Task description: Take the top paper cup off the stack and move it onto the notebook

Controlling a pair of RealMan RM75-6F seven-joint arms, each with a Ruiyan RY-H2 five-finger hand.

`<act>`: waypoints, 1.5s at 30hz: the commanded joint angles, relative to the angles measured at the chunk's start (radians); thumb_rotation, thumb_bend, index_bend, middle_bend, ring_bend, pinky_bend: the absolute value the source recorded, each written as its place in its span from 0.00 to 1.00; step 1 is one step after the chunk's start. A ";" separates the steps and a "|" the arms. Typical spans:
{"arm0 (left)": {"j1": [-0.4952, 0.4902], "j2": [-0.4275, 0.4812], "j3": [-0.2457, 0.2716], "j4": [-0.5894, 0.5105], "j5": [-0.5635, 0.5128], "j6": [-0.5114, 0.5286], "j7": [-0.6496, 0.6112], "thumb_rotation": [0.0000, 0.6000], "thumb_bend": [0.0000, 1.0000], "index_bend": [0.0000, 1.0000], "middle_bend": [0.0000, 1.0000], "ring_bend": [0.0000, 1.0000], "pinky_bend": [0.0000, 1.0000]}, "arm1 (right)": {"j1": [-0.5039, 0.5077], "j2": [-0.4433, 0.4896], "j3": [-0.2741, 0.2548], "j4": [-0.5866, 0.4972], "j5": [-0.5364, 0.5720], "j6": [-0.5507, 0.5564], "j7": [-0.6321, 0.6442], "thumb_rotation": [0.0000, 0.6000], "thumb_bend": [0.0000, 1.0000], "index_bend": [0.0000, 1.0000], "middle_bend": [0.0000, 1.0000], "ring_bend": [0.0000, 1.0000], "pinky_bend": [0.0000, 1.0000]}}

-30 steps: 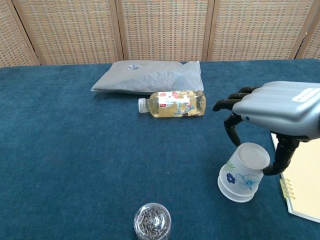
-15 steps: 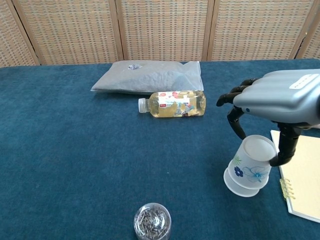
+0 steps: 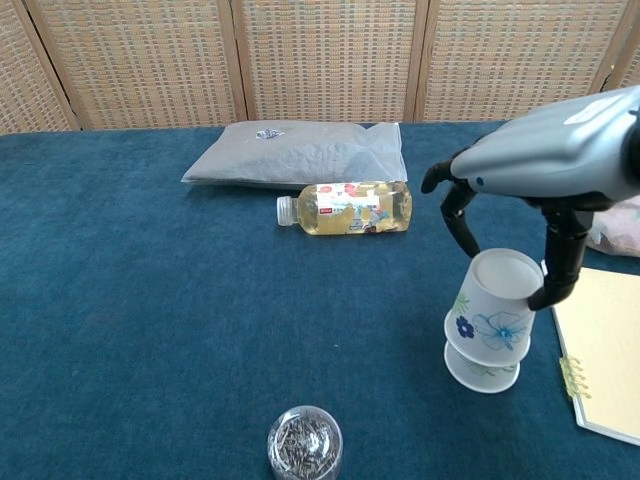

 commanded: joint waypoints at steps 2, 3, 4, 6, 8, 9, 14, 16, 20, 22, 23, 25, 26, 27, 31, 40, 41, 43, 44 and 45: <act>0.001 0.000 0.000 -0.001 0.004 0.003 0.000 1.00 0.15 0.00 0.00 0.00 0.00 | 0.030 0.028 0.018 -0.004 0.039 -0.023 0.028 1.00 0.18 0.48 0.06 0.00 0.00; 0.001 0.000 0.001 -0.001 0.004 0.003 0.000 1.00 0.15 0.00 0.00 0.00 0.00 | 0.036 0.034 0.020 -0.004 0.043 -0.024 0.030 1.00 0.18 0.48 0.06 0.00 0.00; 0.001 0.000 0.001 -0.001 0.004 0.004 0.000 1.00 0.15 0.00 0.00 0.00 0.00 | 0.042 0.039 0.023 -0.004 0.047 -0.026 0.033 1.00 0.18 0.48 0.06 0.00 0.00; 0.001 0.000 0.001 -0.001 0.006 0.005 0.000 1.00 0.15 0.00 0.00 0.00 0.00 | 0.054 0.050 0.032 -0.004 0.057 -0.031 0.047 1.00 0.18 0.48 0.06 0.00 0.00; 0.002 0.000 0.001 -0.002 0.007 0.007 0.002 1.00 0.15 0.00 0.00 0.00 0.00 | 0.065 0.066 0.044 -0.004 0.063 -0.035 0.064 1.00 0.18 0.48 0.06 0.00 0.00; 0.002 0.000 0.001 -0.002 0.006 0.007 0.002 1.00 0.15 0.00 0.00 0.00 0.00 | 0.070 0.072 0.047 -0.004 0.065 -0.035 0.066 1.00 0.18 0.48 0.06 0.00 0.00; 0.002 0.001 0.000 -0.001 0.006 0.008 0.000 1.00 0.15 0.00 0.00 0.00 0.00 | 0.095 0.108 0.060 -0.004 0.083 -0.048 0.094 1.00 0.18 0.48 0.06 0.00 0.00; 0.002 0.000 0.000 0.000 0.007 0.008 -0.001 1.00 0.15 0.00 0.00 0.00 0.00 | 0.102 0.122 0.065 -0.004 0.089 -0.052 0.104 1.00 0.18 0.48 0.06 0.00 0.00; 0.001 0.000 0.000 0.001 0.006 0.007 0.000 1.00 0.15 0.00 0.00 0.00 0.00 | 0.114 0.153 0.072 -0.004 0.100 -0.059 0.123 1.00 0.18 0.48 0.06 0.00 0.00; 0.001 -0.001 0.000 0.001 0.007 0.007 0.001 1.00 0.15 0.00 0.00 0.00 0.00 | 0.121 0.168 0.072 -0.004 0.102 -0.061 0.126 1.00 0.18 0.48 0.06 0.00 0.00; 0.001 -0.001 0.000 0.000 0.008 0.007 0.001 1.00 0.15 0.00 0.00 0.00 0.00 | 0.126 0.178 0.070 -0.004 0.104 -0.060 0.127 1.00 0.18 0.48 0.05 0.00 0.00; 0.002 -0.001 0.001 0.000 0.009 0.008 0.001 1.00 0.15 0.00 0.00 0.00 0.00 | 0.132 0.193 0.071 -0.004 0.114 -0.064 0.137 1.00 0.18 0.48 0.05 0.00 0.00; 0.002 -0.001 0.001 0.000 0.008 0.008 0.001 1.00 0.15 0.00 0.00 0.00 0.00 | 0.134 0.199 0.071 -0.004 0.117 -0.067 0.141 1.00 0.18 0.48 0.05 0.00 0.00; 0.002 -0.001 0.001 0.000 0.009 0.008 0.001 1.00 0.15 0.00 0.00 0.00 0.00 | 0.138 0.209 0.070 -0.004 0.122 -0.069 0.146 1.00 0.18 0.48 0.05 0.00 0.00; 0.003 0.000 0.001 0.000 0.011 0.012 -0.002 1.00 0.15 0.00 0.00 0.00 0.00 | 0.140 0.236 0.060 -0.004 0.132 -0.069 0.163 1.00 0.18 0.48 0.06 0.00 0.00; 0.003 0.001 0.001 -0.001 0.011 0.012 -0.002 1.00 0.15 0.00 0.00 0.00 0.00 | 0.090 0.258 -0.005 0.052 0.113 -0.072 0.238 1.00 0.18 0.48 0.05 0.00 0.00; 0.003 0.001 0.001 -0.001 0.011 0.012 -0.001 1.00 0.15 0.00 0.00 0.00 0.00 | 0.081 0.258 -0.013 0.067 0.107 -0.079 0.252 1.00 0.18 0.48 0.05 0.00 0.00; 0.003 0.001 0.002 -0.003 0.013 0.013 0.001 1.00 0.15 0.00 0.00 0.00 0.00 | 0.058 0.257 -0.035 0.109 0.084 -0.095 0.279 1.00 0.18 0.48 0.05 0.00 0.00; 0.004 0.001 0.002 -0.003 0.013 0.014 0.001 1.00 0.15 0.00 0.00 0.00 0.00 | 0.048 0.257 -0.042 0.125 0.075 -0.101 0.292 1.00 0.18 0.48 0.05 0.00 0.00; 0.004 0.001 0.002 -0.004 0.014 0.014 0.002 1.00 0.15 0.00 0.00 0.00 0.00 | 0.032 0.257 -0.050 0.149 0.062 -0.111 0.318 1.00 0.18 0.48 0.05 0.00 0.00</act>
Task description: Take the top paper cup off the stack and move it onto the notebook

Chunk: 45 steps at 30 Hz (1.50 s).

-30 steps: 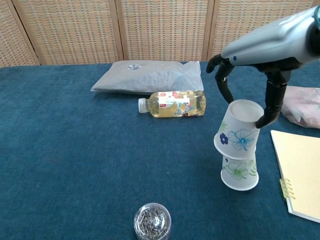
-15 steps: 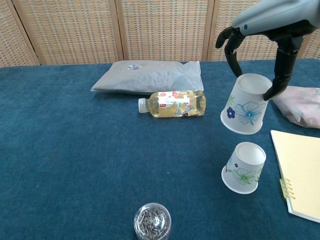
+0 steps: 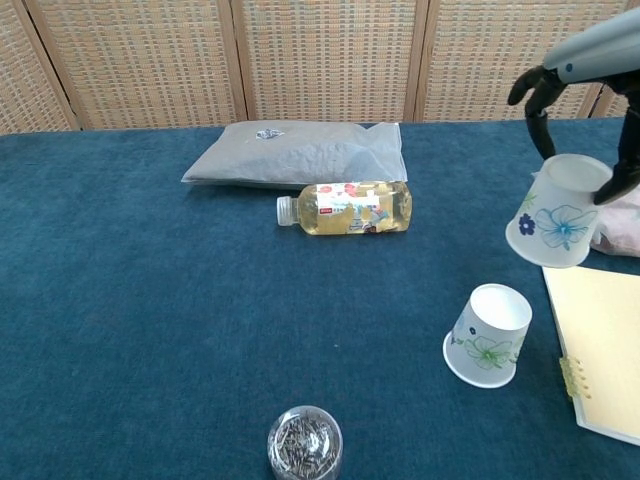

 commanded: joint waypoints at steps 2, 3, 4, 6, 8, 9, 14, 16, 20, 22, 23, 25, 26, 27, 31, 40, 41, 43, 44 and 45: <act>0.001 -0.001 0.002 -0.002 0.003 0.000 0.004 1.00 0.15 0.00 0.00 0.00 0.00 | -0.066 0.000 -0.041 0.100 -0.058 -0.047 0.099 1.00 0.18 0.48 0.05 0.00 0.00; 0.001 -0.001 0.002 -0.002 0.004 0.000 0.005 1.00 0.15 0.00 0.00 0.00 0.00 | -0.075 0.001 -0.045 0.114 -0.068 -0.055 0.114 1.00 0.18 0.48 0.05 0.00 0.00; 0.001 -0.001 0.002 -0.003 0.005 -0.001 0.007 1.00 0.15 0.00 0.00 0.00 0.00 | -0.088 0.003 -0.053 0.139 -0.078 -0.067 0.133 1.00 0.18 0.48 0.05 0.00 0.00; 0.001 -0.002 0.003 -0.004 0.005 -0.001 0.008 1.00 0.15 0.00 0.00 0.00 0.00 | -0.106 0.004 -0.065 0.180 -0.087 -0.084 0.160 1.00 0.18 0.48 0.05 0.00 0.00; 0.001 -0.002 0.003 -0.004 0.006 -0.001 0.008 1.00 0.15 0.00 0.00 0.00 0.00 | -0.117 0.004 -0.072 0.204 -0.087 -0.096 0.177 1.00 0.18 0.48 0.05 0.00 0.00; 0.001 -0.002 0.003 -0.004 0.006 -0.001 0.009 1.00 0.15 0.00 0.00 0.00 0.00 | -0.124 0.003 -0.078 0.223 -0.085 -0.105 0.188 1.00 0.18 0.48 0.05 0.00 0.00; 0.000 -0.003 0.003 -0.005 0.007 -0.003 0.009 1.00 0.15 0.00 0.00 0.00 0.00 | -0.154 -0.003 -0.099 0.295 -0.094 -0.154 0.236 1.00 0.18 0.48 0.05 0.00 0.00; 0.001 -0.003 0.003 -0.005 0.006 -0.002 0.009 1.00 0.15 0.00 0.00 0.00 0.00 | -0.163 -0.004 -0.108 0.311 -0.104 -0.167 0.248 1.00 0.18 0.48 0.05 0.00 0.00; 0.000 -0.003 0.004 -0.005 0.007 -0.003 0.009 1.00 0.15 0.00 0.00 0.00 0.00 | -0.177 -0.010 -0.124 0.324 -0.123 -0.174 0.257 1.00 0.18 0.48 0.05 0.00 0.00; 0.001 -0.003 0.004 -0.006 0.008 -0.002 0.008 1.00 0.15 0.00 0.00 0.00 0.00 | -0.189 -0.016 -0.124 0.324 -0.133 -0.179 0.279 1.00 0.18 0.48 0.05 0.00 0.00; 0.001 -0.003 0.004 -0.006 0.008 -0.002 0.008 1.00 0.15 0.00 0.00 0.00 0.00 | -0.195 -0.018 -0.126 0.325 -0.138 -0.181 0.287 1.00 0.18 0.48 0.05 0.00 0.00; 0.001 -0.002 0.004 -0.006 0.007 -0.001 0.006 1.00 0.15 0.00 0.00 0.00 0.00 | -0.206 -0.022 -0.130 0.330 -0.150 -0.182 0.301 1.00 0.18 0.48 0.05 0.00 0.00; 0.001 -0.002 0.004 -0.006 0.007 -0.001 0.004 1.00 0.15 0.00 0.00 0.00 0.00 | -0.211 -0.025 -0.131 0.331 -0.155 -0.182 0.310 1.00 0.18 0.48 0.05 0.00 0.00; 0.001 -0.001 0.004 -0.006 0.007 -0.001 0.003 1.00 0.15 0.00 0.00 0.00 0.00 | -0.217 -0.027 -0.132 0.334 -0.160 -0.183 0.319 1.00 0.18 0.48 0.04 0.00 0.00; 0.001 0.000 0.005 -0.005 0.010 0.001 0.000 1.00 0.15 0.00 0.00 0.00 0.00 | -0.237 -0.034 -0.143 0.344 -0.183 -0.190 0.341 1.00 0.18 0.48 0.03 0.00 0.00; 0.000 -0.001 0.005 -0.005 0.012 -0.001 0.002 1.00 0.15 0.00 0.00 0.00 0.00 | -0.268 -0.072 -0.170 0.381 -0.207 -0.198 0.356 1.00 0.18 0.40 0.00 0.00 0.00; 0.000 -0.002 0.005 -0.005 0.016 0.001 -0.001 1.00 0.15 0.00 0.00 0.00 0.00 | -0.270 -0.075 -0.169 0.382 -0.207 -0.199 0.361 1.00 0.18 0.35 0.00 0.00 0.00; 0.000 -0.003 0.004 -0.001 0.023 0.007 -0.007 1.00 0.15 0.00 0.00 0.00 0.00 | -0.274 -0.078 -0.172 0.385 -0.209 -0.195 0.361 1.00 0.18 0.25 0.00 0.00 0.00; 0.000 -0.004 0.004 -0.001 0.023 0.008 -0.007 1.00 0.15 0.00 0.00 0.00 0.00 | -0.274 -0.078 -0.173 0.385 -0.209 -0.194 0.358 1.00 0.18 0.21 0.00 0.00 0.00; 0.000 -0.003 0.005 0.000 0.023 0.008 -0.008 1.00 0.15 0.00 0.00 0.00 0.00 | -0.275 -0.077 -0.174 0.383 -0.210 -0.188 0.354 1.00 0.18 0.17 0.00 0.00 0.00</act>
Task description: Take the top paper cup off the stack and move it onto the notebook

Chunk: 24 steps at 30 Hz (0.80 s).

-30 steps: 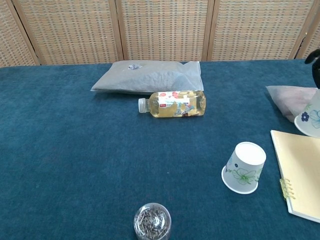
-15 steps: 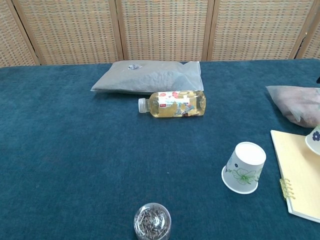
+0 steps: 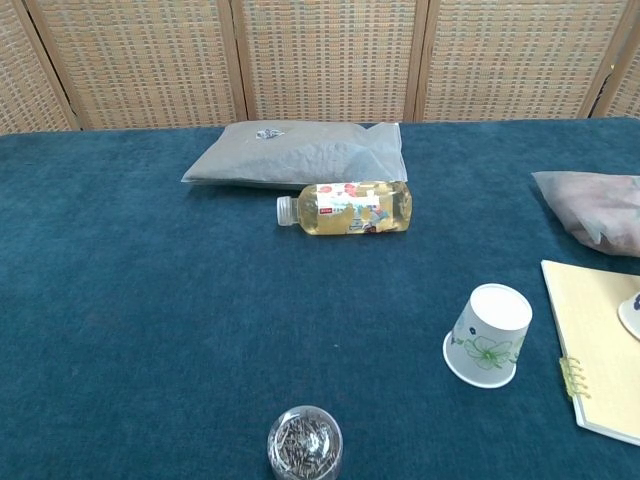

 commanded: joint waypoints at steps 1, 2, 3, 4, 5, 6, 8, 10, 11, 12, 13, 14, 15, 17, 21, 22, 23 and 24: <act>0.001 0.000 0.000 0.003 -0.002 0.000 -0.002 1.00 0.15 0.00 0.00 0.00 0.00 | -0.003 0.001 -0.003 -0.006 -0.003 0.015 -0.010 1.00 0.18 0.14 0.00 0.00 0.00; 0.001 0.000 0.000 0.003 -0.003 0.000 -0.002 1.00 0.15 0.00 0.00 0.00 0.00 | -0.005 0.005 -0.002 -0.015 -0.005 0.022 -0.010 1.00 0.18 0.11 0.00 0.00 0.00; 0.001 0.000 -0.001 0.003 -0.004 0.001 -0.003 1.00 0.15 0.00 0.00 0.00 0.00 | -0.006 0.013 0.002 -0.029 -0.010 0.034 -0.010 1.00 0.18 0.08 0.00 0.00 0.00; 0.001 0.000 -0.001 0.003 -0.004 0.002 -0.004 1.00 0.15 0.00 0.00 0.00 0.00 | -0.007 0.018 0.005 -0.040 -0.015 0.044 -0.011 1.00 0.18 0.07 0.00 0.00 0.00; 0.001 0.001 -0.002 0.003 -0.004 0.002 -0.004 1.00 0.15 0.00 0.00 0.00 0.00 | -0.009 0.025 0.006 -0.051 -0.022 0.054 -0.012 1.00 0.18 0.07 0.00 0.00 0.00; 0.001 0.001 -0.002 0.003 -0.004 0.002 -0.005 1.00 0.15 0.00 0.00 0.00 0.00 | -0.013 0.036 0.008 -0.069 -0.032 0.070 -0.013 1.00 0.18 0.07 0.00 0.00 0.00; 0.002 0.002 -0.002 0.002 -0.006 0.003 -0.005 1.00 0.15 0.00 0.00 0.00 0.00 | -0.021 0.058 0.017 -0.101 -0.056 0.100 -0.006 1.00 0.18 0.07 0.00 0.00 0.00; 0.002 0.003 -0.002 0.003 -0.007 0.005 -0.007 1.00 0.15 0.00 0.00 0.00 0.00 | -0.030 0.077 0.019 -0.128 -0.083 0.130 -0.005 1.00 0.18 0.07 0.00 0.00 0.00; 0.003 0.004 -0.003 0.003 -0.008 0.006 -0.009 1.00 0.15 0.00 0.00 0.00 0.00 | -0.041 0.092 0.023 -0.152 -0.107 0.153 0.003 1.00 0.18 0.07 0.00 0.00 0.00; 0.003 0.005 -0.003 0.004 -0.009 0.007 -0.009 1.00 0.15 0.00 0.00 0.00 0.00 | -0.049 0.102 0.025 -0.171 -0.127 0.167 0.010 1.00 0.18 0.07 0.00 0.00 0.00; 0.004 0.005 -0.003 0.004 -0.010 0.007 -0.010 1.00 0.15 0.00 0.00 0.00 0.00 | -0.061 0.118 0.025 -0.197 -0.162 0.187 0.019 1.00 0.18 0.07 0.00 0.00 0.00; 0.004 0.005 -0.004 0.004 -0.012 0.007 -0.010 1.00 0.15 0.00 0.00 0.00 0.00 | -0.071 0.128 0.023 -0.214 -0.189 0.201 0.024 1.00 0.18 0.07 0.00 0.00 0.00; 0.004 0.006 -0.005 0.004 -0.013 0.007 -0.011 1.00 0.15 0.00 0.00 0.00 0.00 | -0.086 0.141 0.020 -0.237 -0.234 0.221 0.032 1.00 0.18 0.07 0.00 0.00 0.00; 0.003 0.005 -0.005 0.005 -0.014 0.007 -0.011 1.00 0.15 0.00 0.00 0.00 0.00 | -0.112 0.154 0.013 -0.268 -0.306 0.252 0.050 1.00 0.18 0.07 0.00 0.00 0.00; 0.003 0.004 -0.005 0.009 -0.018 0.003 -0.009 1.00 0.15 0.00 0.00 0.00 0.00 | -0.198 0.144 -0.024 -0.293 -0.518 0.334 0.105 1.00 0.18 0.05 0.00 0.00 0.00; 0.003 0.004 -0.005 0.008 -0.019 0.002 -0.009 1.00 0.15 0.00 0.00 0.00 0.00 | -0.217 0.134 -0.034 -0.288 -0.562 0.349 0.120 1.00 0.18 0.05 0.00 0.00 0.00; 0.004 0.004 -0.005 0.009 -0.020 0.002 -0.009 1.00 0.15 0.00 0.00 0.00 0.00 | -0.246 0.116 -0.047 -0.273 -0.622 0.373 0.144 1.00 0.18 0.04 0.00 0.00 0.00; 0.004 0.004 -0.005 0.010 -0.020 0.003 -0.010 1.00 0.15 0.00 0.00 0.00 0.00 | -0.265 0.102 -0.055 -0.260 -0.658 0.389 0.160 1.00 0.18 0.04 0.00 0.00 0.00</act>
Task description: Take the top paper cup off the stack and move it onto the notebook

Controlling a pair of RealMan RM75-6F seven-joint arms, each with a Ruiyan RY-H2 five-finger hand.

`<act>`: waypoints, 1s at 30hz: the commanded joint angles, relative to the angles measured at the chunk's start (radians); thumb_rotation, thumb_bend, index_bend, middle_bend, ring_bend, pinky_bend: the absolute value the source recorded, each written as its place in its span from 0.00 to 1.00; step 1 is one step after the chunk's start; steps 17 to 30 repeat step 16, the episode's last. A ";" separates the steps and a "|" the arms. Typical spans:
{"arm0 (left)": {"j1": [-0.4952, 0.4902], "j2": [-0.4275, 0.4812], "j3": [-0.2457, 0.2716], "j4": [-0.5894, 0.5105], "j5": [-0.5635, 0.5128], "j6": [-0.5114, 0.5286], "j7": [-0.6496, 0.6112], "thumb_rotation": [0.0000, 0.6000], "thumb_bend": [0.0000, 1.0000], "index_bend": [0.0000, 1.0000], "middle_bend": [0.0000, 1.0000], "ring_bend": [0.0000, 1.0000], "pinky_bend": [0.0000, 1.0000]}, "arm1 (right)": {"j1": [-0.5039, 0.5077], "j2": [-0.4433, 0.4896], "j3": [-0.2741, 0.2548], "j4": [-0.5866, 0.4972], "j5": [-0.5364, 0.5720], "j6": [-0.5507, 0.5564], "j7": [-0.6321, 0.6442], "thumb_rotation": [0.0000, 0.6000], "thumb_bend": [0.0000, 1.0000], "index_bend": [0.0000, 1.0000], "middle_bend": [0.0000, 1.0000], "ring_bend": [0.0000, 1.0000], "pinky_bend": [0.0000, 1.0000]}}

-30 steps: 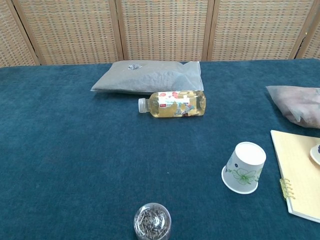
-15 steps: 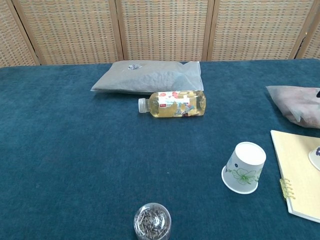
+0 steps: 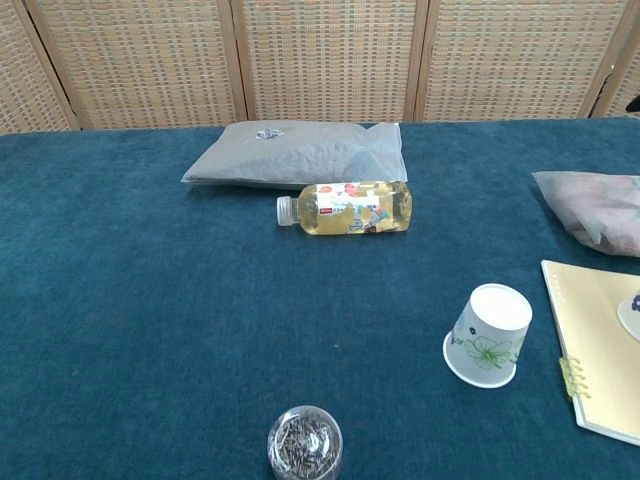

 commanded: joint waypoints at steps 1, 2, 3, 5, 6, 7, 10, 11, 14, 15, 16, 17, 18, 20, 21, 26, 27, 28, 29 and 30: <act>0.001 0.000 0.000 0.001 -0.001 0.002 -0.002 1.00 0.15 0.00 0.00 0.00 0.00 | -0.137 -0.055 -0.060 0.026 -0.259 0.124 0.106 1.00 0.18 0.04 0.00 0.00 0.00; 0.001 0.000 -0.001 0.001 -0.002 0.002 -0.002 1.00 0.15 0.00 0.00 0.00 0.00 | -0.155 -0.072 -0.070 0.044 -0.291 0.137 0.120 1.00 0.18 0.04 0.00 0.00 0.00; 0.001 0.000 -0.001 0.001 -0.003 0.002 -0.002 1.00 0.15 0.00 0.00 0.00 0.00 | -0.173 -0.091 -0.080 0.063 -0.321 0.147 0.135 1.00 0.18 0.04 0.00 0.00 0.00; 0.001 0.000 -0.002 0.002 -0.005 0.001 -0.003 1.00 0.15 0.00 0.00 0.00 0.00 | -0.214 -0.134 -0.101 0.107 -0.382 0.173 0.170 1.00 0.18 0.03 0.00 0.00 0.00; 0.001 0.000 -0.002 0.003 -0.006 0.000 -0.003 1.00 0.15 0.00 0.00 0.00 0.00 | -0.228 -0.150 -0.110 0.125 -0.403 0.180 0.180 1.00 0.18 0.03 0.00 0.00 0.00; 0.001 -0.001 -0.002 0.003 -0.007 -0.001 -0.002 1.00 0.15 0.00 0.00 0.00 0.00 | -0.241 -0.164 -0.114 0.143 -0.421 0.190 0.188 1.00 0.18 0.03 0.00 0.00 0.00; 0.001 -0.003 -0.002 0.004 -0.009 -0.002 -0.001 1.00 0.15 0.00 0.00 0.00 0.00 | -0.274 -0.205 -0.116 0.193 -0.465 0.216 0.208 1.00 0.18 0.03 0.00 0.00 0.00; 0.001 -0.003 -0.002 0.004 -0.010 -0.002 0.000 1.00 0.15 0.00 0.00 0.00 0.00 | -0.282 -0.213 -0.116 0.204 -0.472 0.221 0.210 1.00 0.18 0.03 0.00 0.00 0.00; 0.001 -0.005 -0.003 0.004 -0.012 -0.003 0.003 1.00 0.15 0.00 0.00 0.00 0.00 | -0.310 -0.233 -0.114 0.226 -0.490 0.239 0.223 1.00 0.18 0.03 0.00 0.00 0.00; 0.001 -0.005 -0.003 0.003 -0.012 -0.003 0.004 1.00 0.15 0.00 0.00 0.00 0.00 | -0.316 -0.237 -0.113 0.233 -0.496 0.244 0.228 1.00 0.18 0.03 0.00 0.00 0.00; 0.001 -0.005 -0.002 0.003 -0.012 -0.004 0.006 1.00 0.15 0.00 0.00 0.00 0.00 | -0.322 -0.241 -0.112 0.239 -0.500 0.246 0.233 1.00 0.18 0.03 0.00 0.00 0.00; 0.001 -0.005 -0.002 0.003 -0.012 -0.004 0.006 1.00 0.15 0.00 0.00 0.00 0.00 | -0.322 -0.241 -0.112 0.239 -0.500 0.246 0.233 1.00 0.18 0.03 0.00 0.00 0.00; 0.001 -0.005 -0.002 0.003 -0.012 -0.004 0.006 1.00 0.15 0.00 0.00 0.00 0.00 | -0.322 -0.241 -0.112 0.239 -0.500 0.246 0.233 1.00 0.18 0.03 0.00 0.00 0.00; 0.001 -0.005 -0.002 0.003 -0.012 -0.004 0.006 1.00 0.15 0.00 0.00 0.00 0.00 | -0.322 -0.241 -0.112 0.239 -0.500 0.246 0.233 1.00 0.18 0.03 0.00 0.00 0.00; 0.001 -0.005 -0.002 0.003 -0.012 -0.004 0.006 1.00 0.15 0.00 0.00 0.00 0.00 | -0.322 -0.241 -0.112 0.239 -0.500 0.246 0.233 1.00 0.18 0.03 0.00 0.00 0.00; 0.001 -0.005 -0.002 0.003 -0.012 -0.004 0.006 1.00 0.15 0.00 0.00 0.00 0.00 | -0.322 -0.241 -0.112 0.239 -0.500 0.246 0.233 1.00 0.18 0.03 0.00 0.00 0.00; 0.001 -0.005 -0.002 0.003 -0.012 -0.004 0.006 1.00 0.15 0.00 0.00 0.00 0.00 | -0.322 -0.241 -0.112 0.239 -0.500 0.246 0.233 1.00 0.18 0.03 0.00 0.00 0.00; 0.001 -0.005 -0.002 0.003 -0.012 -0.004 0.006 1.00 0.15 0.00 0.00 0.00 0.00 | -0.322 -0.241 -0.112 0.239 -0.500 0.246 0.233 1.00 0.18 0.03 0.00 0.00 0.00; 0.001 -0.005 -0.002 0.003 -0.012 -0.004 0.006 1.00 0.15 0.00 0.00 0.00 0.00 | -0.322 -0.241 -0.112 0.239 -0.500 0.246 0.233 1.00 0.18 0.03 0.00 0.00 0.00; 0.001 -0.005 -0.002 0.003 -0.012 -0.004 0.006 1.00 0.15 0.00 0.00 0.00 0.00 | -0.322 -0.241 -0.112 0.239 -0.500 0.246 0.233 1.00 0.18 0.03 0.00 0.00 0.00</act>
